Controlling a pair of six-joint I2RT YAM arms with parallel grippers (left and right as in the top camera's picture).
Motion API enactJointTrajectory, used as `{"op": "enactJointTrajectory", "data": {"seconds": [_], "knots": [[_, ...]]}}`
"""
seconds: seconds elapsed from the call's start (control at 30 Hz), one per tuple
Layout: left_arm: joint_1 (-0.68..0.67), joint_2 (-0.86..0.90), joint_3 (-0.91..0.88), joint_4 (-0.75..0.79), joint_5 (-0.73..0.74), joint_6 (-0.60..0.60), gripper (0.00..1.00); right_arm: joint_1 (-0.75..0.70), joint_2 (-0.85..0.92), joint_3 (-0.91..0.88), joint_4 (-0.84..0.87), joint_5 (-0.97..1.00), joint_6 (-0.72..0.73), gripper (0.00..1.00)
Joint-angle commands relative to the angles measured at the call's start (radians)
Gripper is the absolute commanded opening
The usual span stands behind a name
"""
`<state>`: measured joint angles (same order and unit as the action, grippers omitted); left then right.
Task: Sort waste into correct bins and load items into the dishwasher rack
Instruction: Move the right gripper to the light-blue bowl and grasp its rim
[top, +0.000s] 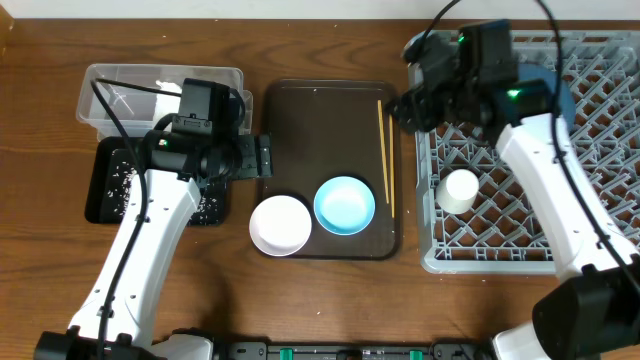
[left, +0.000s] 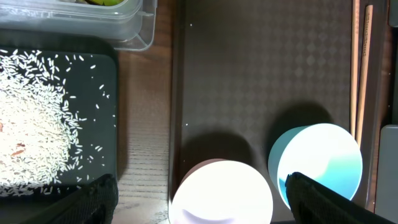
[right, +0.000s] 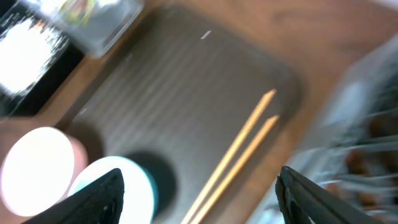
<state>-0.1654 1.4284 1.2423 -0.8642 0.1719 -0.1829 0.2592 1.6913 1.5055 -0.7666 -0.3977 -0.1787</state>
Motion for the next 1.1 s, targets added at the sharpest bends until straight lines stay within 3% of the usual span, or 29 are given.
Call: {"op": "enactJointTrajectory", "data": {"seconds": [0.0,0.2,0.4,0.6,0.83,1.07], "knots": [[0.003,-0.011,0.017,-0.002,-0.017,0.006,0.88,0.048,0.014,-0.072,-0.005,-0.055,0.079,0.73],[0.003,-0.011,0.017,-0.003,-0.017,0.006,0.88,0.108,0.014,-0.159,0.020,0.017,0.158,0.65],[0.003,-0.011,0.017,-0.002,-0.017,0.006,0.89,0.154,0.014,-0.229,0.081,0.063,0.190,0.49],[0.003,-0.011,0.017,-0.003,-0.017,0.006,0.88,0.197,0.014,-0.352,0.202,0.147,0.280,0.40],[0.003,-0.011,0.017,-0.002,-0.017,0.006,0.88,0.215,0.016,-0.463,0.319,0.148,0.315,0.35],[0.003,-0.011,0.017,-0.003,-0.017,0.006,0.88,0.218,0.021,-0.469,0.315,0.147,0.343,0.32]]}}
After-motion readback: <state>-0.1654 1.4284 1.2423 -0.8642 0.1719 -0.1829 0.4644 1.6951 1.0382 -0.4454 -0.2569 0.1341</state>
